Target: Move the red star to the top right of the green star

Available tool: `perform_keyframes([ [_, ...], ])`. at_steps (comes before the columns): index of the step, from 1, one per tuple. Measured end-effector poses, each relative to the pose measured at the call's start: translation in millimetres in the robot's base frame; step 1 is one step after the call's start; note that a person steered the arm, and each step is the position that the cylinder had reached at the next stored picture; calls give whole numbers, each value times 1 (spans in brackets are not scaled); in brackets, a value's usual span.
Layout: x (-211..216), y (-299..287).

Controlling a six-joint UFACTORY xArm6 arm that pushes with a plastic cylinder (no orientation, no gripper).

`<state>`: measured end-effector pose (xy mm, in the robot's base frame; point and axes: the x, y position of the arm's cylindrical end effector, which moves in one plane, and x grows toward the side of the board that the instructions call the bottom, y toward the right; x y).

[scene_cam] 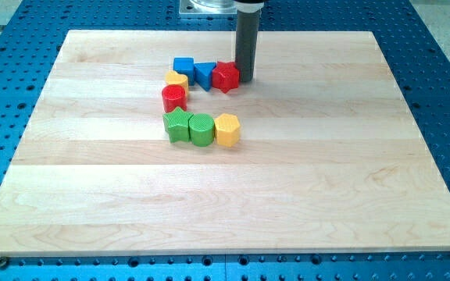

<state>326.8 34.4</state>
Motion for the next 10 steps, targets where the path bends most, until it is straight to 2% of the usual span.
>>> perform_keyframes([
  [1,-16,-1],
  [2,-58,-1],
  [3,-59,-15],
  [4,-44,-24],
  [5,38,-24],
  [6,64,-10],
  [8,72,15],
  [9,83,9],
  [10,63,-22],
])
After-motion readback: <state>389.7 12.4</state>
